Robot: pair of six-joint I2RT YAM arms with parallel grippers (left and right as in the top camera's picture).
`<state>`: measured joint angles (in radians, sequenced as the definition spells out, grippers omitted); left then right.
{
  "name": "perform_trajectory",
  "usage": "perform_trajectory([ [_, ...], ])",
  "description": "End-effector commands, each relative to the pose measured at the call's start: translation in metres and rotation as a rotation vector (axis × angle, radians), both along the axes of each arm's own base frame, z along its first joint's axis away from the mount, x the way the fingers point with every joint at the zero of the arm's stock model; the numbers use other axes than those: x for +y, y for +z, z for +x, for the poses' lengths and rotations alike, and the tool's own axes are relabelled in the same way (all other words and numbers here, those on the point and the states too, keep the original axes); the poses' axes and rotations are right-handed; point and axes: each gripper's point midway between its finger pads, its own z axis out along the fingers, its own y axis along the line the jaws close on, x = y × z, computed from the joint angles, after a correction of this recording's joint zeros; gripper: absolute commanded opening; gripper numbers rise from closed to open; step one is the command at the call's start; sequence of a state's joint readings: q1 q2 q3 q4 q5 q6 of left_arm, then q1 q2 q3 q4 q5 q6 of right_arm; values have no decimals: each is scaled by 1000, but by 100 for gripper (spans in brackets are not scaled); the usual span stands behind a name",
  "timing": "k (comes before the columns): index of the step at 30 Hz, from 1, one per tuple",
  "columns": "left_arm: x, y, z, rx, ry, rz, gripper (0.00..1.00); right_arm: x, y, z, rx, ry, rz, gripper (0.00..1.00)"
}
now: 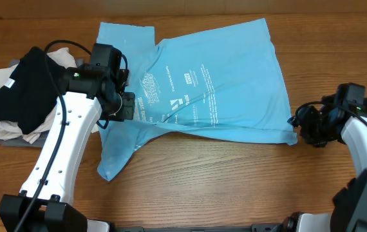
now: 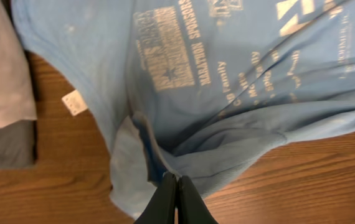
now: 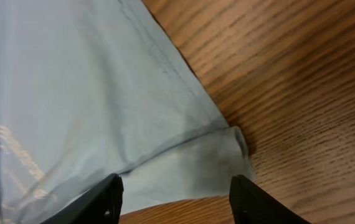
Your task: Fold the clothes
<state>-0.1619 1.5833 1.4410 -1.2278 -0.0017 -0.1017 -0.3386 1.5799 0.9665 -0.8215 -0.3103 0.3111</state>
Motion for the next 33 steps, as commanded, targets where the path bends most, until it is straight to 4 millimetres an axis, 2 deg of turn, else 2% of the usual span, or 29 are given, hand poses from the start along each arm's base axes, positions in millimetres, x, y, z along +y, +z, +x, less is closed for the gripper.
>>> perform_trajectory([
  [1,18,3,-2,-2,71,80,4,-1,-10,1,27,-5,8,57],
  [4,39,7,-10,6,169,186,4,-2,-16,4,30,-5,10,57],
  [6,46,10,-13,0,207,215,4,-1,-15,9,6,2,13,56],
  [11,47,20,-14,-42,250,197,4,13,-11,17,-38,60,51,57],
  [16,45,28,-12,-85,271,172,4,37,-23,3,13,126,49,57],
  [19,45,30,-13,-87,271,173,4,33,-32,-5,60,90,5,50],
  [22,45,30,-14,-83,271,174,4,33,-35,-9,75,79,9,49],
  [24,45,30,-14,-83,271,174,4,35,-37,-16,100,77,16,49],
  [26,45,30,-14,-84,272,174,4,37,-39,-21,117,79,25,54],
  [29,45,30,-14,-83,271,174,4,52,-35,-23,111,91,115,58],
  [33,45,30,-14,-83,272,173,4,66,-29,-21,101,72,206,57],
])
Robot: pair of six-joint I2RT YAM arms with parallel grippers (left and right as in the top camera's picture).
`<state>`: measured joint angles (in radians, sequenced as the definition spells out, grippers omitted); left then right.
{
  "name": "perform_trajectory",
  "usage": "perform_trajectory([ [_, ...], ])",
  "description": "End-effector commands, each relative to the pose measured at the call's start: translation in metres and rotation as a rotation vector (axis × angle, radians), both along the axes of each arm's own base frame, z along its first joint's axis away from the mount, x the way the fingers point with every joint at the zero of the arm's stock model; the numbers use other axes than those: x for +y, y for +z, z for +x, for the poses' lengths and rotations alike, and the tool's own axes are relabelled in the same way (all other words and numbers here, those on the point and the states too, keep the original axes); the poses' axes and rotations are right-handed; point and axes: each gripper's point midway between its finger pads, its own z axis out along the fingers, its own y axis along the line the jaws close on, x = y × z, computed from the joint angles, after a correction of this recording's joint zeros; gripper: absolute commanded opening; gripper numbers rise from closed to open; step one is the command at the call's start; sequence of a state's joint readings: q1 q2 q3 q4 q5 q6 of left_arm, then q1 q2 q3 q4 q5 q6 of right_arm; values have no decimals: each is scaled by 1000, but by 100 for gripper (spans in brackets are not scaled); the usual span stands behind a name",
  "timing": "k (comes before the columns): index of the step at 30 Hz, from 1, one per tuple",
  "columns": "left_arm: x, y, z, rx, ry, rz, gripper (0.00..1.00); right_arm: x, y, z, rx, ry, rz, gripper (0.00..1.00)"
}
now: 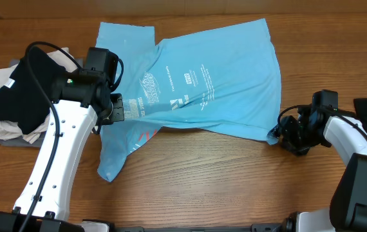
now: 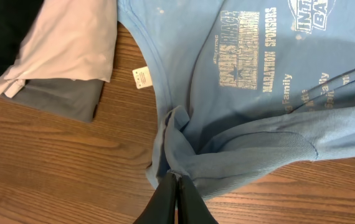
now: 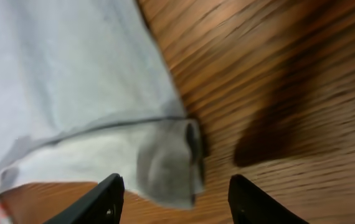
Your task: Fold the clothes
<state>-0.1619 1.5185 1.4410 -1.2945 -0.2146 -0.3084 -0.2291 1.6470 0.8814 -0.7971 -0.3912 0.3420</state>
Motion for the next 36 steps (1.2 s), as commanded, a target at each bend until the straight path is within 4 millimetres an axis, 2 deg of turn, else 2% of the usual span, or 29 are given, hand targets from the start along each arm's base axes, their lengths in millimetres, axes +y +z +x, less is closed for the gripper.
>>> perform_trajectory([
  [1,6,10,0,-36,25,15,4,13,5,2,5,-44,89,53],
  [2,6,10,0,-35,25,14,4,13,5,2,12,-62,91,47],
  [4,6,10,0,-34,24,12,4,12,5,3,14,-77,92,45],
  [5,6,10,-1,-33,24,13,4,12,5,3,19,-88,90,45],
  [7,6,10,-1,-31,24,13,4,11,4,4,20,-101,87,58],
  [14,6,9,-2,-27,24,13,4,15,-16,-4,38,-202,114,58],
  [18,6,9,-2,-25,24,14,4,13,-21,-2,13,-198,104,28],
  [20,6,9,-3,-22,24,15,4,4,-17,10,-60,-160,68,16],
  [22,8,10,-4,-19,23,26,4,-6,-4,29,-169,-92,33,9],
  [24,9,12,-6,-18,16,30,4,-18,19,51,-287,-25,-13,4],
  [27,12,22,-10,-28,19,45,4,-35,62,80,-460,72,-124,4],
  [30,12,35,-14,-49,20,40,4,-63,83,90,-496,55,-295,6],
  [32,12,41,-17,-62,18,31,4,-68,82,86,-472,45,-326,8],
  [34,8,43,-20,-67,13,8,4,-73,69,72,-387,13,-346,9],
  [36,6,43,-22,-64,8,-9,4,-83,57,54,-275,-50,-386,18],
])
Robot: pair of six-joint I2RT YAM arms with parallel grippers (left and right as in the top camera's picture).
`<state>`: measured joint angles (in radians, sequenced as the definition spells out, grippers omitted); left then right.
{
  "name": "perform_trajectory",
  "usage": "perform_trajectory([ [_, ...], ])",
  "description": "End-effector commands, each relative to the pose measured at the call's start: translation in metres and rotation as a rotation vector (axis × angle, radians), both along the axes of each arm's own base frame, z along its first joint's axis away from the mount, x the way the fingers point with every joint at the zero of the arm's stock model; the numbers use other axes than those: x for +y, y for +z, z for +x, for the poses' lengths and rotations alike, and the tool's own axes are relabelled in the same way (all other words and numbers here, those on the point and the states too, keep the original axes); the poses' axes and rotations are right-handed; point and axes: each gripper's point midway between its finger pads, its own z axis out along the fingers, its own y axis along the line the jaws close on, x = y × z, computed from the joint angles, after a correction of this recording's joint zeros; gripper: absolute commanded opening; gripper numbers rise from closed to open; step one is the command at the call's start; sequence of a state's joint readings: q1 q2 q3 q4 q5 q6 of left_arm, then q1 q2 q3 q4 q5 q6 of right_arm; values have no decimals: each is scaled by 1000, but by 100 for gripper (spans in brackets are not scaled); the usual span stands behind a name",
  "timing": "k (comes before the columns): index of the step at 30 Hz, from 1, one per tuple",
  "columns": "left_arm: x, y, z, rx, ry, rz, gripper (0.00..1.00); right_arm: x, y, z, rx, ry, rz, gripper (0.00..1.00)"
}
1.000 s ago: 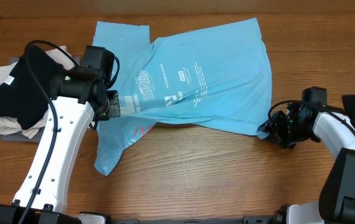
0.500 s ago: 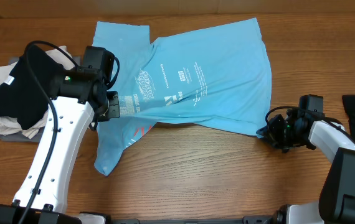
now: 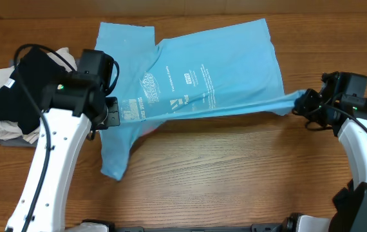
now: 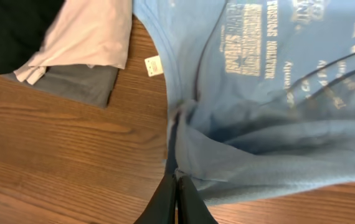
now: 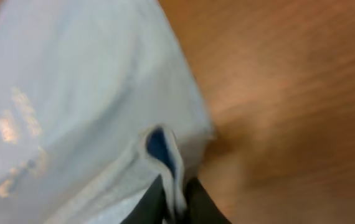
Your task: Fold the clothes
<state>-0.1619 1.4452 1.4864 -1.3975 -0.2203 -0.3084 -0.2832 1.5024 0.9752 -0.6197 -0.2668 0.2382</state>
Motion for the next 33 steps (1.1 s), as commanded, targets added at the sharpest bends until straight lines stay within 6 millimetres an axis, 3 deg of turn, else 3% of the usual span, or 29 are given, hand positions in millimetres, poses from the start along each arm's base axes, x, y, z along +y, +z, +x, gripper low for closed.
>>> perform_trajectory([
  [1,-1,14,0,-44,4,-20,4,-34,-23,-29,167,-155,-141,18],
  [2,-2,14,-1,-41,1,-29,4,-42,-26,-40,217,-218,-174,22],
  [3,-4,14,-1,-39,-6,-38,4,-51,-28,-50,261,-292,-206,36],
  [4,-5,13,-1,-36,-14,-44,4,-53,-29,-55,280,-327,-210,41],
  [6,-5,13,-1,-35,-21,-43,4,-47,-30,-55,285,-327,-174,42],
  [8,-5,13,-1,-35,-21,-42,4,-35,-31,-53,279,-291,-106,50],
  [12,-5,13,-1,-35,-21,-42,4,-7,-34,-54,291,-188,19,53],
  [20,-5,13,-1,-36,-20,-42,4,39,-47,-97,467,-18,188,53],
  [25,-5,13,-1,-36,-20,-42,4,75,-56,-113,476,93,324,50],
  [33,-5,13,-1,-37,-20,-43,4,96,-84,-141,518,123,366,51],
])
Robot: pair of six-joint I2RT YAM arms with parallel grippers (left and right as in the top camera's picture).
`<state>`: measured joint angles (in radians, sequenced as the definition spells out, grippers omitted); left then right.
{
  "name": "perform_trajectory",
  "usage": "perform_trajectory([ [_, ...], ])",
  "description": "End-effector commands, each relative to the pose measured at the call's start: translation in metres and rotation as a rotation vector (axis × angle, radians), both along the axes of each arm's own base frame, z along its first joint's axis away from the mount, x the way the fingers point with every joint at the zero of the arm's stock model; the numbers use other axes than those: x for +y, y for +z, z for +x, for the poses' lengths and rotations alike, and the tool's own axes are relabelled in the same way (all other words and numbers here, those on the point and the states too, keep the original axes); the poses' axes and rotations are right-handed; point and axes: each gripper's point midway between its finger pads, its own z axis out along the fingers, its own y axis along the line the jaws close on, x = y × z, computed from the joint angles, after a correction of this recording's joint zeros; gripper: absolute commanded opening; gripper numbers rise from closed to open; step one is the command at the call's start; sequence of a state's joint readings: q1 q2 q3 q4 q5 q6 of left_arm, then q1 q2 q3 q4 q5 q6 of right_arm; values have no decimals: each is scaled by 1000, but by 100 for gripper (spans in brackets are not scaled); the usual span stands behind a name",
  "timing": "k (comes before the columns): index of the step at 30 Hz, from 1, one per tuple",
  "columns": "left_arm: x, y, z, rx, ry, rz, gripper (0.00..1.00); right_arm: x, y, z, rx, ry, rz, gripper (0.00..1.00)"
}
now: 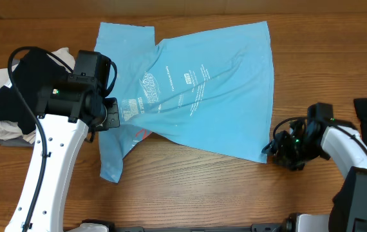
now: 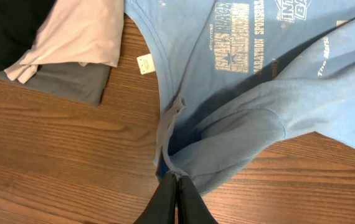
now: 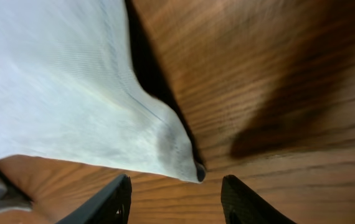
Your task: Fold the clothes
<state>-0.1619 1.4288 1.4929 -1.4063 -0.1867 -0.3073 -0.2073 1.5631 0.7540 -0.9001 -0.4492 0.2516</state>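
Note:
A light blue T-shirt (image 1: 203,90) with white print lies spread on the wooden table (image 1: 235,193). My left gripper (image 1: 109,117) is shut on a bunched fold at the shirt's left edge, seen pinched between the fingers in the left wrist view (image 2: 176,177). My right gripper (image 1: 280,149) stands open at the shirt's lower right corner (image 3: 180,163), which lies on the wood just ahead of the spread fingers (image 3: 118,193). Nothing sits between them.
A pile of folded clothes (image 1: 9,96), black over white and grey, rests at the table's left edge, close to my left arm. A dark item shows at the right edge. A small white tag (image 2: 144,62) lies by the shirt's collar.
My right gripper was shut on the shirt's right corner, stretched out to the right. Now it is open, lower and nearer the front, with the corner lying on the table. The left grip holds.
My left gripper stayed shut on the shirt's left fold throughout. My right gripper was open beside the lower right corner at the two oldest moments, then shut on it with the hem pulled taut. Now the corner is let go and the shirt lies flatter.

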Motion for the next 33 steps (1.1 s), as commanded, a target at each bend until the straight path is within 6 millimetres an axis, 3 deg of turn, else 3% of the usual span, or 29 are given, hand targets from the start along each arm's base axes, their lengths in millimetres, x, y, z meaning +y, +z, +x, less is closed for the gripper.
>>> perform_trajectory([
  [1,0,9,2,-28,-11,-8,4,15,-9,-13,10,12,72,51],
  [6,0,9,3,-29,-12,-9,4,28,-11,-10,-46,6,153,50],
  [15,0,9,2,-27,-12,-8,4,11,-22,-5,-40,-30,46,34],
  [21,0,9,2,-27,-12,-8,4,-2,-27,1,-45,-55,-35,4],
  [24,0,9,2,-25,-14,-7,4,-8,-22,11,-72,-70,-41,4],
  [27,0,8,0,-17,-28,-3,4,-28,-8,23,-95,-118,-80,4],
  [33,-9,6,-3,4,-76,-43,4,-98,51,55,-205,-276,-231,4],
])
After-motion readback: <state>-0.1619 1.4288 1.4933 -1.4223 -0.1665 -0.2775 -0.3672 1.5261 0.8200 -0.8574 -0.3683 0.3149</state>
